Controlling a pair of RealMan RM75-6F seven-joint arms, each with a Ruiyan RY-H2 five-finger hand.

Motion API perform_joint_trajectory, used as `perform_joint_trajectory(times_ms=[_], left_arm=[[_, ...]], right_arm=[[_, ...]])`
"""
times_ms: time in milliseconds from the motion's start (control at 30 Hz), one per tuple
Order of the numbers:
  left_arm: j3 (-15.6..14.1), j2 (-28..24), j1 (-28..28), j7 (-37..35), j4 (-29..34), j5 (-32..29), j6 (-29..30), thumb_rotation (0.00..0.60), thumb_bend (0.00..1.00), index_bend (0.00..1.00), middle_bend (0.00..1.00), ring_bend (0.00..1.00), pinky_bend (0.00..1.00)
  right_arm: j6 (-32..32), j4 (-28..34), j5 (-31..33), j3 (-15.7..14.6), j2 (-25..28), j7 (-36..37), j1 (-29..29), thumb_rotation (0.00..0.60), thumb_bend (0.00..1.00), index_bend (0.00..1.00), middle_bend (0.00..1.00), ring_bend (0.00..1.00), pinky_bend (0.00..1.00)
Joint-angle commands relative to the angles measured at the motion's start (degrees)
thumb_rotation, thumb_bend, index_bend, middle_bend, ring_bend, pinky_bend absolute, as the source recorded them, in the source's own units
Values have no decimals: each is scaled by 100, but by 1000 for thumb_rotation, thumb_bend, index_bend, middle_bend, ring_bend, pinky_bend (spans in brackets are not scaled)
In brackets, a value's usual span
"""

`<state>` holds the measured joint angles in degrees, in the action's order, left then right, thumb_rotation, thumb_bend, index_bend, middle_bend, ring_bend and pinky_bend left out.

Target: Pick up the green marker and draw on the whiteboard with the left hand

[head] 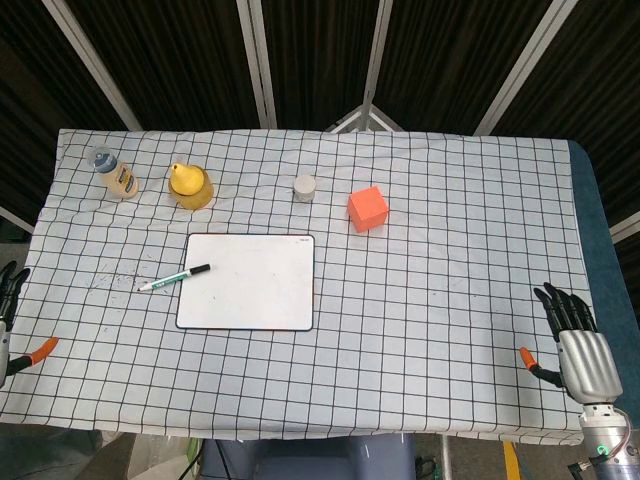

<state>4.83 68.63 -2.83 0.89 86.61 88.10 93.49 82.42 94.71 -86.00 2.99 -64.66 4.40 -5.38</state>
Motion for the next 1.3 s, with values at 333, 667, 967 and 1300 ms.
perform_joint_trajectory(times_ms=[333, 667, 967, 1300], left_arm=[[-4, -4, 10, 47, 34, -44, -26, 600, 164, 0, 0, 0, 0], [130, -159, -150, 5, 608, -789, -771, 600, 166, 20, 0, 0, 0], [781, -24, -894, 1157, 1164, -2174, -1739, 600, 269, 272, 0, 0, 0], [1396, 810, -2118, 3242, 1011, -4037, -2326, 600, 373, 371, 0, 0, 0]], right_arm=[[19, 7, -23, -8, 15, 24, 9, 600, 325, 0, 0, 0, 0], [2, 20, -23, -12, 10, 34, 3, 600, 324, 0, 0, 0, 0], [-32, 41, -27, -27, 46, 183, 0, 600, 325, 0, 0, 0, 0], [-97, 75, 16, -24, 87, 339, -13, 600, 324, 0, 0, 0, 0]])
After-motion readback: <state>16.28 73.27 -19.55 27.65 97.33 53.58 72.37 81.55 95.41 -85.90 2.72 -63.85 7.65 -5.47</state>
